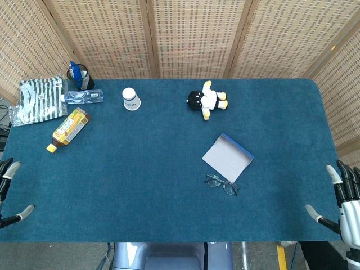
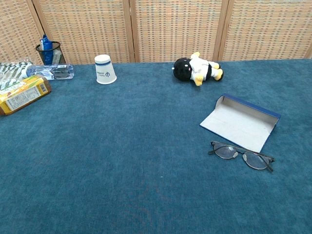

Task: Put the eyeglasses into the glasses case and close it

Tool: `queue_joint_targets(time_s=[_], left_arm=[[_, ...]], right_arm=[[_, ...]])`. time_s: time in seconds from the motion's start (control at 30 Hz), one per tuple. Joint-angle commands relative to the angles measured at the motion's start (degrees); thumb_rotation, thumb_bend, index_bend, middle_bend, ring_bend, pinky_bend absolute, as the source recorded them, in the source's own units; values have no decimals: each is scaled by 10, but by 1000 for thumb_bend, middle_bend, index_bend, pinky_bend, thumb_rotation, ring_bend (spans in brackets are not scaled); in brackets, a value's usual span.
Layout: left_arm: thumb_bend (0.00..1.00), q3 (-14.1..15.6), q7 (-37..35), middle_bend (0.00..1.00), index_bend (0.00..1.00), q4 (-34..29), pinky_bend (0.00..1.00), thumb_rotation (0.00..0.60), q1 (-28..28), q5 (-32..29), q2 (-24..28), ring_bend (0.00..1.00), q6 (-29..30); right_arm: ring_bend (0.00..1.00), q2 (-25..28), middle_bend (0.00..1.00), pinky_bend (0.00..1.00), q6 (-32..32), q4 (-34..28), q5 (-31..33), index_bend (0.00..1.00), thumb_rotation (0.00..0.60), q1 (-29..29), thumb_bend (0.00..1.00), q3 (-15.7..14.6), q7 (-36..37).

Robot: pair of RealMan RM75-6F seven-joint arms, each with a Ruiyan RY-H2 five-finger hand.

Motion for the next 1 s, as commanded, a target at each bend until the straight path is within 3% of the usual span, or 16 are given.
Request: queue_joint_targets(time_s=[0.03, 0.27, 0.5, 0.6, 0.73, 1.0], left_arm=[[0, 0, 1, 0, 0, 0, 0, 600, 0, -1, 0, 0, -1], [0, -5, -6, 0, 0, -4, 0, 600, -2, -10, 3, 0, -3], [0, -10, 2, 0, 0, -8, 0, 600, -8, -20, 2, 0, -15], [0, -14, 4, 0, 0, -10, 0, 600, -13, -35, 1, 0, -26], [0, -20, 3, 0, 0, -11, 0, 600, -17, -52, 2, 0, -36], [0, -27, 14, 0, 0, -12, 0, 600, -31, -81, -1, 0, -66]], right_arm=[[0, -1, 0, 0, -5, 1, 1, 0, 600, 2, 53, -1, -1], [0, 0, 0, 0, -103, -6, 28, 39, 600, 47, 53, -4, 19], [0, -13, 0, 0, -250, -28, 55, 312, 600, 137, 188, 11, 11], [0, -43, 0, 0, -296, -30, 85, 369, 600, 174, 254, 30, -29], [0, -80, 0, 0, -336, -20, 118, 378, 600, 206, 284, 43, -95], [0, -166, 0, 0, -399, -15, 243, 387, 600, 260, 362, 64, -222]])
